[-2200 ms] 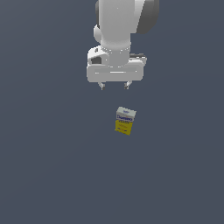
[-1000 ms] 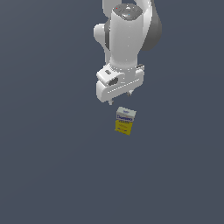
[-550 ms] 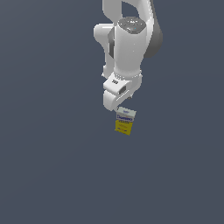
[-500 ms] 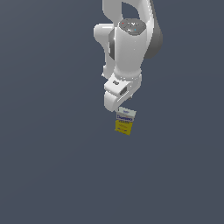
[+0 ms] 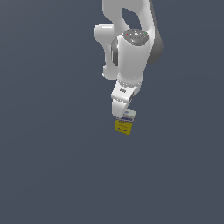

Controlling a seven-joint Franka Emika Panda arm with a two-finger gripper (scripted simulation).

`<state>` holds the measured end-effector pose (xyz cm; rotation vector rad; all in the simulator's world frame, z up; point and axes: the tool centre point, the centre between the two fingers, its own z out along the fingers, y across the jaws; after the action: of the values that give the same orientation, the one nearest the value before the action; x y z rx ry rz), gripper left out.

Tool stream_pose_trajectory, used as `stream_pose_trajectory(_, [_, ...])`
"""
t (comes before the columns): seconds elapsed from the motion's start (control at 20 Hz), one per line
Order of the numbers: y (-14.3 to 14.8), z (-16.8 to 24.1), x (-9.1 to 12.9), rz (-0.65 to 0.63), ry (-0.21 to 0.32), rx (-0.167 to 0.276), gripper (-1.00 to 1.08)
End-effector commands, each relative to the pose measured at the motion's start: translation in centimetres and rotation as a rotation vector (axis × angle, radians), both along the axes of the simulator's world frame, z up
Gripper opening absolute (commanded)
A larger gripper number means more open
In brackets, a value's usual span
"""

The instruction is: Pick up the object and move it to a goal position.

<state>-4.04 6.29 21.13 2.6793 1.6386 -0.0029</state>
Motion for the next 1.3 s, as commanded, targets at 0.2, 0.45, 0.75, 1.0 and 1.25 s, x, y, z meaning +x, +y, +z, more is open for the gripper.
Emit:
stream_pose_trajectory(0.2, [0.4, -0.8, 0.1, 0.083, -0.001, 0.001, 1.0])
stream_pose_trajectory(0.45, [0.5, -0.9, 0.1, 0.102, -0.001, 0.002, 1.0])
stream_pose_trajectory(0.75, [0.5, -1.7, 0.1, 0.098, -0.001, 0.002, 1.0])
stream_pose_trajectory(1.0, [0.6, -4.0, 0.0, 0.101, -0.001, 0.002, 1.0])
stream_pose_trajectory(1.25, [0.5, -5.7, 0.0, 0.102, -0.001, 0.002, 1.0])
